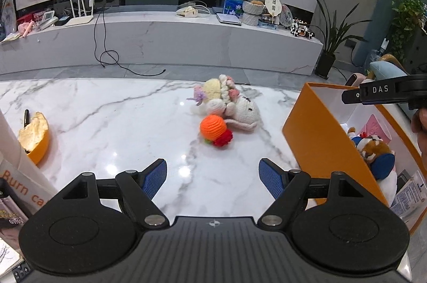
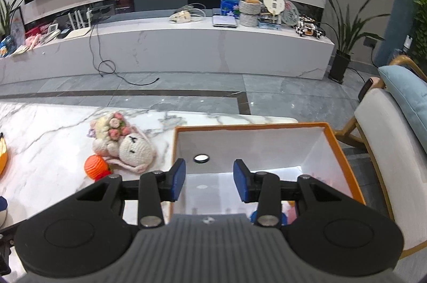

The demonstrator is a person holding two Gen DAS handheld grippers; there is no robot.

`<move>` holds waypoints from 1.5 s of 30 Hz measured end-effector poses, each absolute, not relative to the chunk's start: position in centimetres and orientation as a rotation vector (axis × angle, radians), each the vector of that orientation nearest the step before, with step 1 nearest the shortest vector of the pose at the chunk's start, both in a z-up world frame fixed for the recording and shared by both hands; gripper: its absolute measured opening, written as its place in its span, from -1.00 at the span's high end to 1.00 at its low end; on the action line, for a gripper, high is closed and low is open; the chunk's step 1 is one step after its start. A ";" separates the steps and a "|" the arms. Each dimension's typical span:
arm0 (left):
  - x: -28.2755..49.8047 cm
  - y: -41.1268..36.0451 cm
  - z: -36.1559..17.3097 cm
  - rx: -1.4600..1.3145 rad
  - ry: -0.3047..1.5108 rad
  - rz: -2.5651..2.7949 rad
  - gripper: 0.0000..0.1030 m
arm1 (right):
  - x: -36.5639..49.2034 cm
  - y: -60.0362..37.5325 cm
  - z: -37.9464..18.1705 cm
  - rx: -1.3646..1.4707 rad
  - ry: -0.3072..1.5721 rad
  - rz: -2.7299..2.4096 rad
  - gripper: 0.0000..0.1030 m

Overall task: Organize objects
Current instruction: 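Withdraw both open tools from the orange box back over the table, then grasp the white crochet bunny with the right gripper while the left approaches the orange fruit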

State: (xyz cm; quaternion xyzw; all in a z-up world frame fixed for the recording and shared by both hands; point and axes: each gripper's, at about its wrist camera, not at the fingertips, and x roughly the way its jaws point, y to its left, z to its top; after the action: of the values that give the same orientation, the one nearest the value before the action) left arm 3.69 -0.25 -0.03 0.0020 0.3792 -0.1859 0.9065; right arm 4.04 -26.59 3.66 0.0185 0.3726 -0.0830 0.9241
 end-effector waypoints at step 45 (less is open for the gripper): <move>7.0 3.0 -3.6 0.055 0.903 -0.289 -0.74 | 16.2 -14.1 -3.1 -0.128 0.830 -0.030 -0.73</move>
State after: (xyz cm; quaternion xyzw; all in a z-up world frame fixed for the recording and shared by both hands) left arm 7.03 3.02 -3.62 0.0263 0.4345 -0.1391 0.8895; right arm 16.15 -14.15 -3.11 -0.0620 0.4027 -0.0148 0.9131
